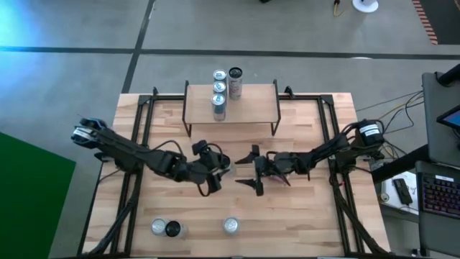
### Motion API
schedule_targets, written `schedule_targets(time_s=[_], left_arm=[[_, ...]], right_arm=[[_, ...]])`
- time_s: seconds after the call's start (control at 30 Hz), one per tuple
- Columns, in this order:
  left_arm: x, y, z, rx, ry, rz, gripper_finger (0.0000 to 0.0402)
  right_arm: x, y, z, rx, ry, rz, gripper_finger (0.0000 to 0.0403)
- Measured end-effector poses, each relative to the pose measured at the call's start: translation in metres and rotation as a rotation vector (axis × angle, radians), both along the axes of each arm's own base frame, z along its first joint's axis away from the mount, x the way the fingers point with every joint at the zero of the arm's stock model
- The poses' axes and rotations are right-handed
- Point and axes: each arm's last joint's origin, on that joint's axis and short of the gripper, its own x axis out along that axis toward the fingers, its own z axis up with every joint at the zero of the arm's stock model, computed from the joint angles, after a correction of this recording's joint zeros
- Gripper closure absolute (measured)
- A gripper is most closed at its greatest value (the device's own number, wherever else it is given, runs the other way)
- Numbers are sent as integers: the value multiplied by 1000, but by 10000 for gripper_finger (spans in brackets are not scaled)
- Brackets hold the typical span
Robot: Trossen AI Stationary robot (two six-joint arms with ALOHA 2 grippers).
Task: Place canned beverage on shelf
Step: Align the top left white-pink soda can with the other white-pink soda can on the shelf
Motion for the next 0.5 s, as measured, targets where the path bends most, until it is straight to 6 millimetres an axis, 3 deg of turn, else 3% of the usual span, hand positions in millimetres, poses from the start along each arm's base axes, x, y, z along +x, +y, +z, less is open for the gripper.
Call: schedule_targets(time_s=[0.27, 0.5], left_arm=[[21, -6, -1, 10, -25, -90, 136], [41, -12, 3, 47, 7, -120, 136]], right_arm=[[6, 0, -4, 29, 13, -39, 47], [5, -1, -3, 41, 32, -56, 78]])
